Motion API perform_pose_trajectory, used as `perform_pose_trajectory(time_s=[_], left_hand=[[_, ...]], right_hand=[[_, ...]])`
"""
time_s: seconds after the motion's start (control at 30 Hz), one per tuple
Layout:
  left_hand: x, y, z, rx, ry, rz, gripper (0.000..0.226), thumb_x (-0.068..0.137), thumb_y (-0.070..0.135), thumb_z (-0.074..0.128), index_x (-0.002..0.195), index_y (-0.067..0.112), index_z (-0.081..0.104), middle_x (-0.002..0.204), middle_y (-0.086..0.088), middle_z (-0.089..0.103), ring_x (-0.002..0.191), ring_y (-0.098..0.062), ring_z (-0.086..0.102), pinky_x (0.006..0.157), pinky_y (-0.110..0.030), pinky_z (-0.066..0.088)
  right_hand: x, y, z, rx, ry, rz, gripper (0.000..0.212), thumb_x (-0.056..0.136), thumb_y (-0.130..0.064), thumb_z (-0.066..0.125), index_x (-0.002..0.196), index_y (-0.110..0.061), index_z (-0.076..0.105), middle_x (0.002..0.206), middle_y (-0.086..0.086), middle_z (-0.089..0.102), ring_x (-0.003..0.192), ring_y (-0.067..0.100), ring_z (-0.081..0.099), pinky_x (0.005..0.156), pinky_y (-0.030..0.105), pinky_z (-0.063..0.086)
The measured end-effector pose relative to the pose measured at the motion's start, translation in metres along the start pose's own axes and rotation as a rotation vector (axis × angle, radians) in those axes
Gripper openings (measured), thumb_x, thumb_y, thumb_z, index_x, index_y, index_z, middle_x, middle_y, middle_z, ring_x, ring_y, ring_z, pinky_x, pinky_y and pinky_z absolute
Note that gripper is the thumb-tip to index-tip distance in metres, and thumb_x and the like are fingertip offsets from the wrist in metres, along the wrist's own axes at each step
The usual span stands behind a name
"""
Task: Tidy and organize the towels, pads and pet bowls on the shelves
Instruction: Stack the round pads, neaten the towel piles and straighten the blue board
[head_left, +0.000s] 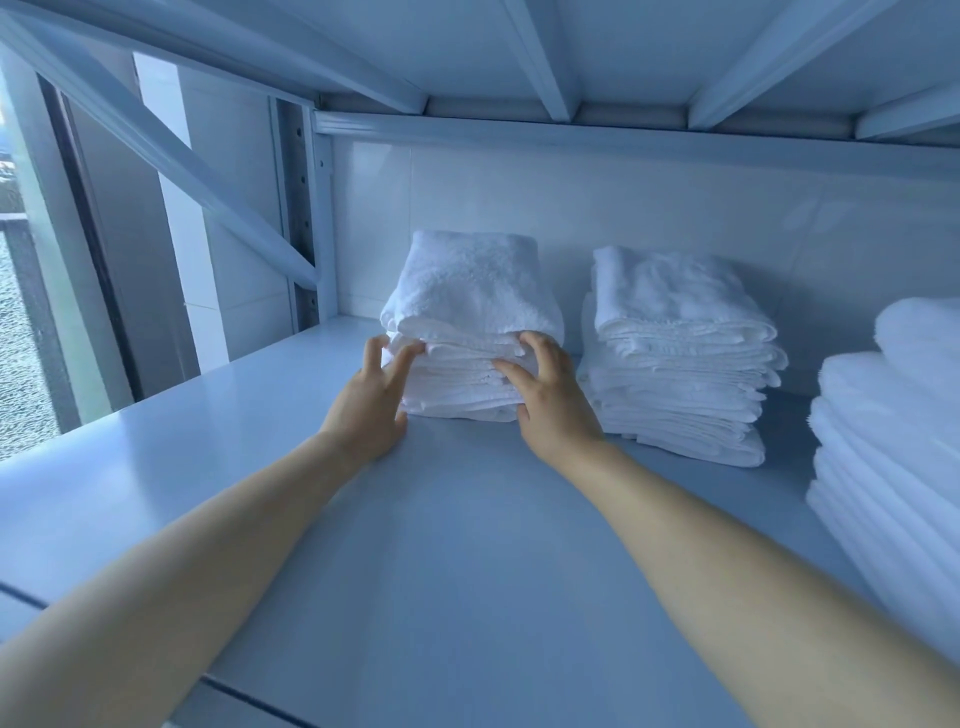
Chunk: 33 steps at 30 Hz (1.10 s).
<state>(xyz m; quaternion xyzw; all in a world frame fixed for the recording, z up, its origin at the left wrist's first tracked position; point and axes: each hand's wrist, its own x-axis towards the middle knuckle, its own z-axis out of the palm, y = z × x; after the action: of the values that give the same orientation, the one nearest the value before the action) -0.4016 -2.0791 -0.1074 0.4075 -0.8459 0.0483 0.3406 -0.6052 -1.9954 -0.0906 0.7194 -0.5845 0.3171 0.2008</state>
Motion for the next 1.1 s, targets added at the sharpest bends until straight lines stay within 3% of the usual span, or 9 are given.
perform_pose_trajectory(time_s=[0.13,0.57,0.77,1.1], left_hand=[[0.004,-0.004,0.004,-0.009,0.011,0.02,0.08,0.066,-0.013,0.06,0.122,0.03,0.023,0.127,-0.025,0.032,0.048,-0.026,0.032,0.047,-0.027,0.028],[0.017,-0.01,0.009,-0.039,-0.003,-0.013,0.076,0.069,-0.018,0.051,0.116,0.034,0.022,0.124,-0.022,0.032,0.054,-0.027,0.037,0.05,-0.031,0.032],[0.012,-0.006,0.003,-0.04,0.004,-0.006,0.077,0.068,-0.021,0.047,0.114,0.035,0.022,0.118,-0.02,0.034,0.058,-0.026,0.034,0.05,-0.032,0.032],[-0.009,0.002,-0.014,-0.01,-0.01,0.013,0.076,0.068,-0.018,0.049,0.116,0.034,0.024,0.115,-0.019,0.035,0.053,-0.025,0.033,0.048,-0.031,0.032]], right_hand=[[0.001,0.001,0.001,0.009,-0.009,0.012,0.062,0.066,0.022,0.051,0.121,-0.007,0.057,0.139,0.017,0.036,0.133,0.033,0.029,0.09,0.047,0.048],[0.003,0.004,0.0,0.019,-0.038,0.029,0.059,0.072,0.019,0.05,0.123,-0.009,0.057,0.142,0.014,0.032,0.134,0.027,0.028,0.101,0.027,0.03],[0.004,-0.002,-0.009,0.035,-0.074,0.048,0.055,0.074,0.016,0.047,0.122,-0.008,0.057,0.143,0.013,0.03,0.135,0.027,0.025,0.103,0.033,0.036],[-0.01,-0.019,-0.032,0.048,-0.108,0.05,0.051,0.077,0.015,0.045,0.121,-0.008,0.058,0.143,0.01,0.03,0.135,0.023,0.026,0.103,0.032,0.036]])
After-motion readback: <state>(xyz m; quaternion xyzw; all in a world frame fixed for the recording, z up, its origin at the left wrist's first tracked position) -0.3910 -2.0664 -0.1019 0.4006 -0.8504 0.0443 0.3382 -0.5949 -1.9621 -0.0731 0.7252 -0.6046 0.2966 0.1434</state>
